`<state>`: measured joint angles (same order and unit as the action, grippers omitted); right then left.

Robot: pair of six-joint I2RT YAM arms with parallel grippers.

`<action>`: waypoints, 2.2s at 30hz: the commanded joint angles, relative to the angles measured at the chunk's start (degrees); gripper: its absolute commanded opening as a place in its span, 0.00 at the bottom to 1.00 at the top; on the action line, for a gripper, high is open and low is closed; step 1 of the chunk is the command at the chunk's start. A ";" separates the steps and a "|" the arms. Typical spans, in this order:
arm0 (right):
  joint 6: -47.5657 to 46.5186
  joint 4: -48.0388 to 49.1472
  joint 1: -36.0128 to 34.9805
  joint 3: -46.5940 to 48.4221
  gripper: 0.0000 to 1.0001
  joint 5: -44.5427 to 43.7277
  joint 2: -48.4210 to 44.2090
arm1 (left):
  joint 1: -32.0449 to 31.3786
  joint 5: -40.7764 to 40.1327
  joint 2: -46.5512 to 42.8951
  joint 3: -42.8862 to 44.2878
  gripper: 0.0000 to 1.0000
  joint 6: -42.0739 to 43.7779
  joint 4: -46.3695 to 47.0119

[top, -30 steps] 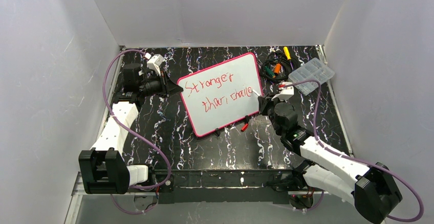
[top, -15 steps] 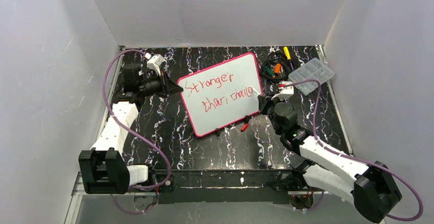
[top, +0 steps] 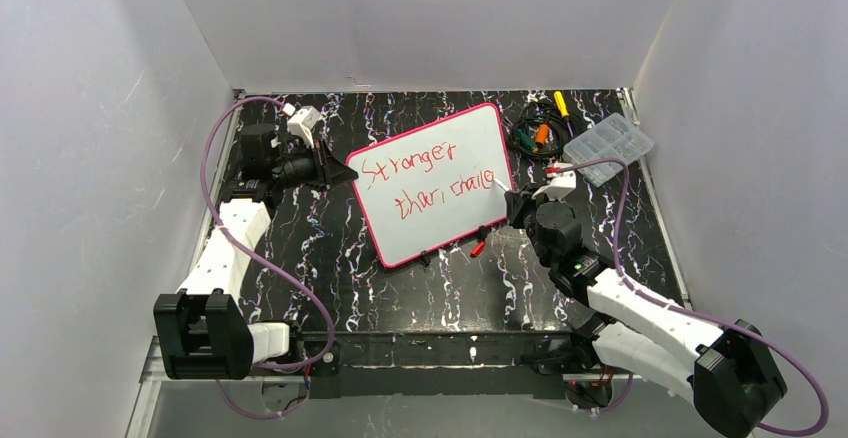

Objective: Write a sentence on the whiteboard

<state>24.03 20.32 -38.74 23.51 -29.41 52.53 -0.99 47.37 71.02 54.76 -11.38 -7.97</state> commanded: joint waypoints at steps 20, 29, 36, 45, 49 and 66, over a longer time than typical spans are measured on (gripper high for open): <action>-3.97 8.52 -0.02 4.12 0.01 -2.97 3.12 | -0.32 0.00 -0.69 -0.27 0.00 0.98 -0.56; -3.99 7.24 0.04 3.23 0.01 -5.65 2.81 | -0.32 -0.10 -0.60 -0.27 0.00 0.99 -0.56; -3.93 5.32 0.01 3.34 0.01 -3.60 3.17 | -0.32 -0.06 -0.63 -0.27 0.00 0.96 -0.56; -1.10 1.03 0.03 0.90 0.01 -3.40 1.33 | -0.31 0.00 -0.75 -0.27 0.00 0.92 -0.56; 0.13 -0.79 0.01 0.54 0.01 -3.34 0.71 | -0.32 0.00 -0.88 -0.27 0.00 0.92 -0.56; -0.02 -2.36 -0.02 1.07 0.01 -3.08 -0.51 | -0.32 0.09 -1.06 -0.36 0.00 0.91 -0.56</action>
<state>24.62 18.81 -38.74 23.42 -32.45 52.95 -0.99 47.40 71.02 54.76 -11.38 -8.21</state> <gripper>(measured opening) 0.211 0.126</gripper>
